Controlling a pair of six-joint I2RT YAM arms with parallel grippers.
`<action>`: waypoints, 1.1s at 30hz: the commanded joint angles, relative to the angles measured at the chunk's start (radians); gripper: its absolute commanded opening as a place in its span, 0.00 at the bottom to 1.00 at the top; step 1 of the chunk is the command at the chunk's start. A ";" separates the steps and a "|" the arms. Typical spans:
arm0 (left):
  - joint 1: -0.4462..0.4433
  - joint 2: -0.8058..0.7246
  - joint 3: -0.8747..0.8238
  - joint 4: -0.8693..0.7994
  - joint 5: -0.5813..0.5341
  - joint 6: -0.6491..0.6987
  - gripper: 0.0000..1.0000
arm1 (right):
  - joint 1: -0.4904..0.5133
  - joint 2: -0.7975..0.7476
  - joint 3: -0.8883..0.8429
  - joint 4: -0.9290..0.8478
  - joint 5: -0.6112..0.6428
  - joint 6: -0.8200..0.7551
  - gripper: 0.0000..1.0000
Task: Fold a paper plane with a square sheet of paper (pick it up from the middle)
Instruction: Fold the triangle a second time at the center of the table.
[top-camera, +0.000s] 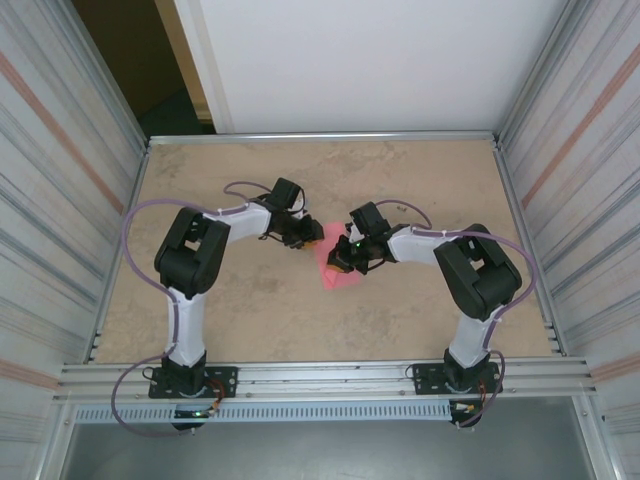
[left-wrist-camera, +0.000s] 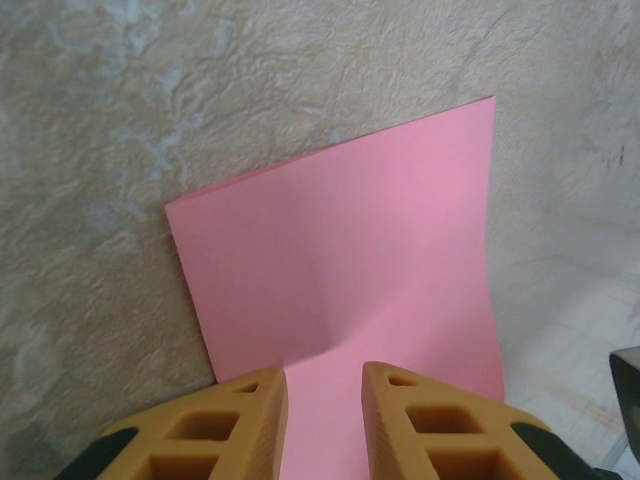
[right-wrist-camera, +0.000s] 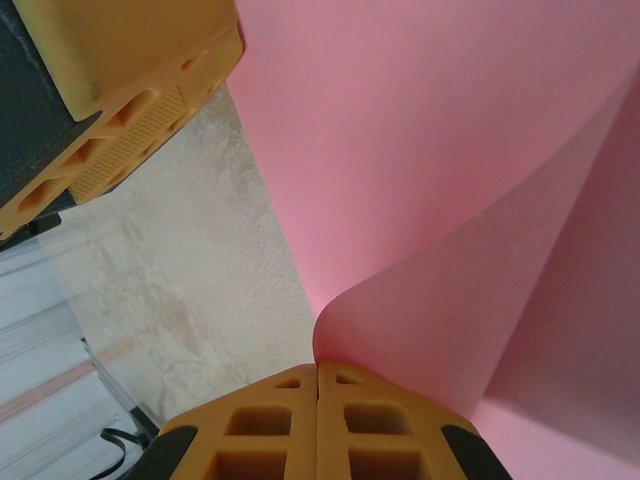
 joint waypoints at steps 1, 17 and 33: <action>0.001 0.058 0.005 -0.056 -0.016 0.027 0.27 | 0.006 0.024 0.016 0.048 0.007 0.007 0.02; 0.001 0.062 0.005 -0.069 -0.032 0.030 0.27 | 0.007 0.052 -0.025 0.147 0.072 0.058 0.02; 0.001 0.058 0.001 -0.070 -0.035 0.033 0.27 | 0.008 0.047 -0.050 0.151 0.105 0.068 0.02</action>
